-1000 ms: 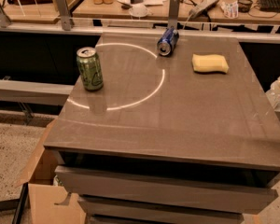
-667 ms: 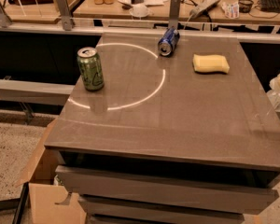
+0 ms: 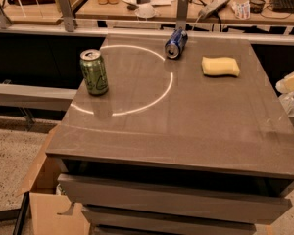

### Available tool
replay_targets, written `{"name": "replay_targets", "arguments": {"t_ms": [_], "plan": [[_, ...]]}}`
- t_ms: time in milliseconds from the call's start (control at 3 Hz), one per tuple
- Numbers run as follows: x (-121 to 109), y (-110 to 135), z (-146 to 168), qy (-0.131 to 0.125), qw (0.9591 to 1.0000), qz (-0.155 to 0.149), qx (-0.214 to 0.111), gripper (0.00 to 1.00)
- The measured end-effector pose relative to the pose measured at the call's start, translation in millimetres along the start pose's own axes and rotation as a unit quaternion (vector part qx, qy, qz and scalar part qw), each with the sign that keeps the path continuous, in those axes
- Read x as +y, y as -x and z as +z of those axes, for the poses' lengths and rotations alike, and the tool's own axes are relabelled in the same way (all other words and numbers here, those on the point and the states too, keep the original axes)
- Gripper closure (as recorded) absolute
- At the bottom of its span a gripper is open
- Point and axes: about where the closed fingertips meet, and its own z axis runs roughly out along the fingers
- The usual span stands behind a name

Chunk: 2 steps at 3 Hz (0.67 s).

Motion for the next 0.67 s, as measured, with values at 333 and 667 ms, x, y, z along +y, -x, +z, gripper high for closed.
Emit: {"name": "replay_targets", "arguments": {"t_ms": [333, 667], "plan": [[-12.7, 10.4, 15.1, 0.002, 0.9987, 0.015, -0.05, 0.0], [-23.3, 17.8, 40.8, 0.033, 0.9951, 0.019, -0.091, 0.0]]}}
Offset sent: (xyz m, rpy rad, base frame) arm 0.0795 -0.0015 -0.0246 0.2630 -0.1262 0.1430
